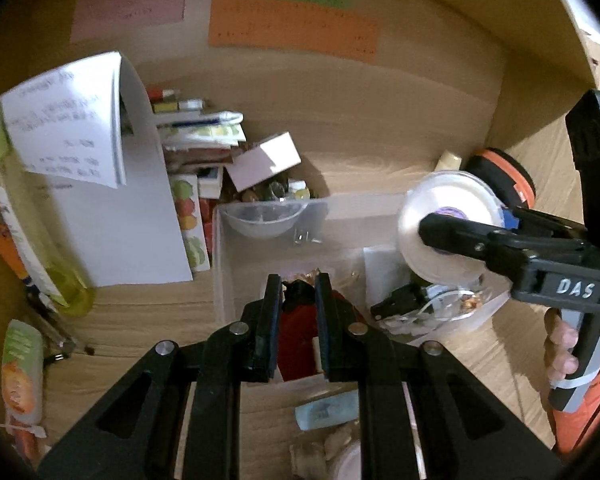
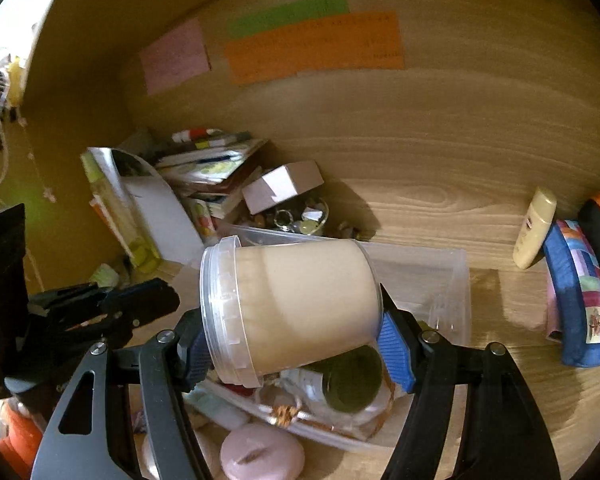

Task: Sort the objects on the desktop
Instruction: 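Carry the beige tub over the clear box and open the right gripper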

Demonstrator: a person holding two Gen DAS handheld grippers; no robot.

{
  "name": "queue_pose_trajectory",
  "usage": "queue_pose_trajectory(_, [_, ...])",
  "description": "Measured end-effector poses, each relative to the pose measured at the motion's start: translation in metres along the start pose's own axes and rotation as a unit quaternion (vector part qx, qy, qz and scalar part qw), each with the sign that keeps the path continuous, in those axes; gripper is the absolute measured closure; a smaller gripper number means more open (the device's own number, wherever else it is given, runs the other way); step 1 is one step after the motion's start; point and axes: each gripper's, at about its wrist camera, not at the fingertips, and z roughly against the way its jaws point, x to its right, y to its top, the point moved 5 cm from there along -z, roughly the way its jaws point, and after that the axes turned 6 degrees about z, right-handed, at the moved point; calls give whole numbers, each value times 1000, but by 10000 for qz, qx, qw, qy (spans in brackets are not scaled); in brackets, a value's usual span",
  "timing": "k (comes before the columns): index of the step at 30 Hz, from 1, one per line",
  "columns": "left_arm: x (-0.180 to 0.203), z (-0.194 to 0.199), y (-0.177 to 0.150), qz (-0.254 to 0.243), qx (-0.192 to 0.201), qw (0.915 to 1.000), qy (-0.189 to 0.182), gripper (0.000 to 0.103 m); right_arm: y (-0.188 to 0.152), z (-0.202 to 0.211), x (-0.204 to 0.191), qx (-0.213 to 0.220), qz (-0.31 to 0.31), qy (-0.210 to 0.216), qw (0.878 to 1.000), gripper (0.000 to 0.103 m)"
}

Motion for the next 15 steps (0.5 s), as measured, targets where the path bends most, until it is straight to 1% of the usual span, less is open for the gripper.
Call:
queue_pose_trajectory(4, [-1,-11,-2,1,-123,9999,-44,88,-3,-17,2,-139,70,-271,9995,37])
queue_pose_trajectory(8, [-1,-19,-5,-10,-243,9997,-95,88,-9,-26,7,-231,0,-290,9993,37])
queue_pose_trajectory(9, [-1,-21,-5,-8,-275,9996,-103,88,-9,-26,9,-223,-30,-313,9993,39])
queue_pose_trajectory(12, [0,-26,-7,-11,-367,9993,-102,88,-11,-28,12,-229,-33,-464,9987,39])
queue_pose_trajectory(15, [1,-28,-9,-36,-406,9991,-93,88,-13,-30,12,-255,-39,-450,9987,39])
